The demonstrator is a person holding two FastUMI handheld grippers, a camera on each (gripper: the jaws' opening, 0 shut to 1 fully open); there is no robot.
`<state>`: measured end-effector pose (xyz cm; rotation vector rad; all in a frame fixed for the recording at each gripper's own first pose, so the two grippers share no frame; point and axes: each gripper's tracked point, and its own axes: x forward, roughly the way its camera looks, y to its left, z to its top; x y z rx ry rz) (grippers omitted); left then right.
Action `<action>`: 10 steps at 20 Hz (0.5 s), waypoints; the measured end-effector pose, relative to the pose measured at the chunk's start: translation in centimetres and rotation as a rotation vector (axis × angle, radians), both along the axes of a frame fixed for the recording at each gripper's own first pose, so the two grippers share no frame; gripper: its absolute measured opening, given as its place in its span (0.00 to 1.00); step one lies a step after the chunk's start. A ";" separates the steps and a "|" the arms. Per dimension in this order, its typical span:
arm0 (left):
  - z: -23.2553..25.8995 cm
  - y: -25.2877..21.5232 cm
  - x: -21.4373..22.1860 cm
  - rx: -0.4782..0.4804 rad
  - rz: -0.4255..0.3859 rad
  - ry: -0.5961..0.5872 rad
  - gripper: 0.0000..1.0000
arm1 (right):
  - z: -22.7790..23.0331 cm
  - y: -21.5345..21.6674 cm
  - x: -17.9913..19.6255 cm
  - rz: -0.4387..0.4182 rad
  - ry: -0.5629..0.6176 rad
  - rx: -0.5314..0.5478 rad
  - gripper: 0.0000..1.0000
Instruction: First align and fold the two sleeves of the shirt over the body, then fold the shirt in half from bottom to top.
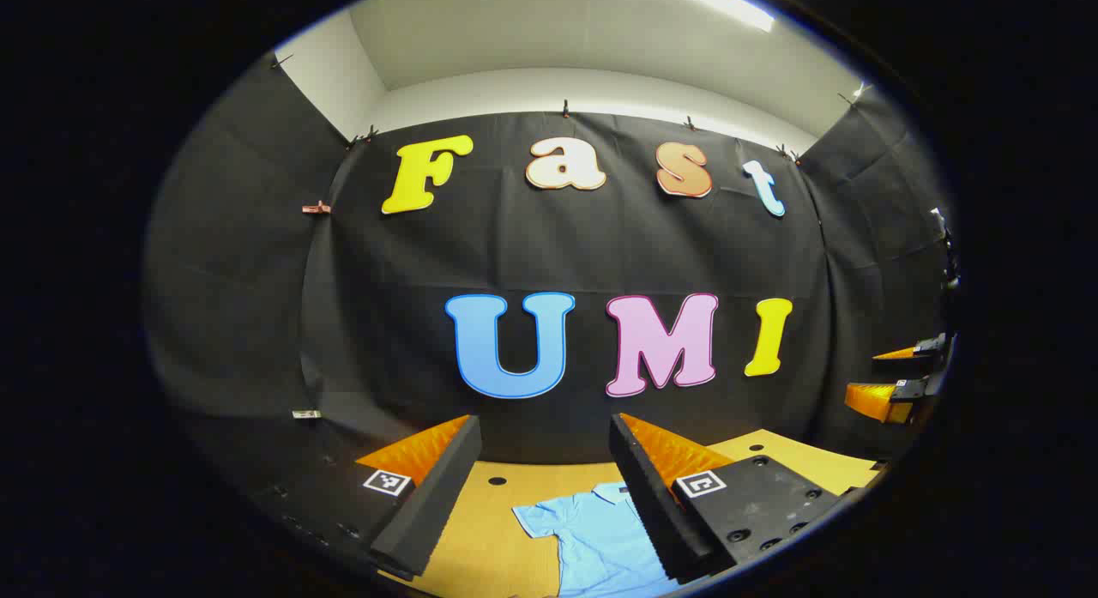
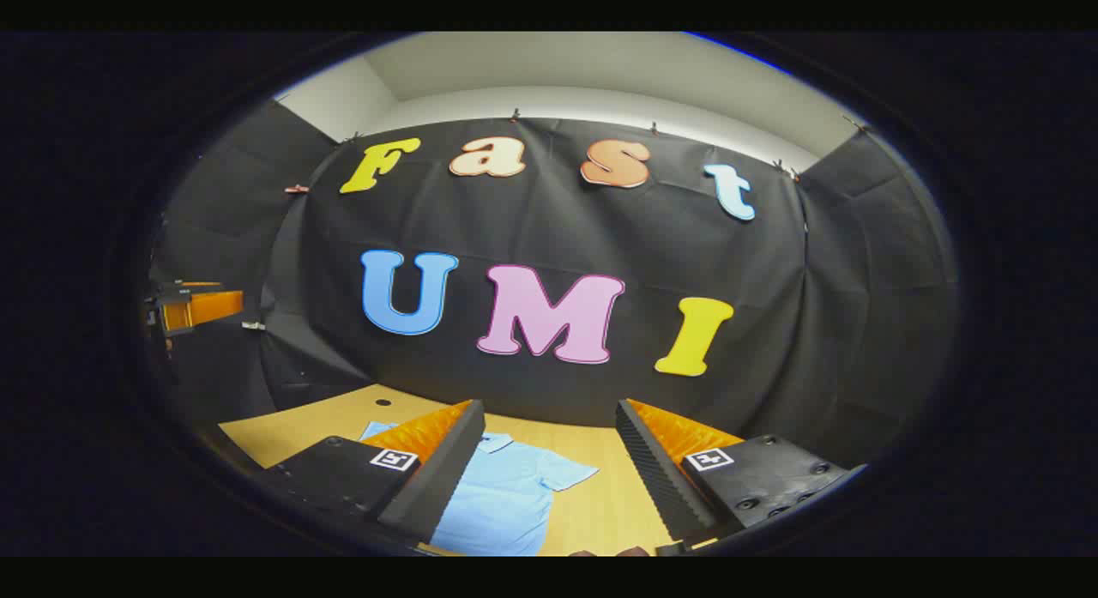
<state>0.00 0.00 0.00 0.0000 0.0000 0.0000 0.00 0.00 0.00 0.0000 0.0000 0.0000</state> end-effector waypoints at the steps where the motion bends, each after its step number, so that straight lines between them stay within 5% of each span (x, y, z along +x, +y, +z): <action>1: 0.0 -0.2 0.3 0.004 -0.011 -0.004 0.96 | -0.2 0.2 0.0 0.001 0.005 0.009 0.97; 10: -0.8 -1.4 -0.1 -0.010 -0.067 0.016 0.96 | -1.0 -1.6 -0.5 -0.053 0.046 0.000 0.97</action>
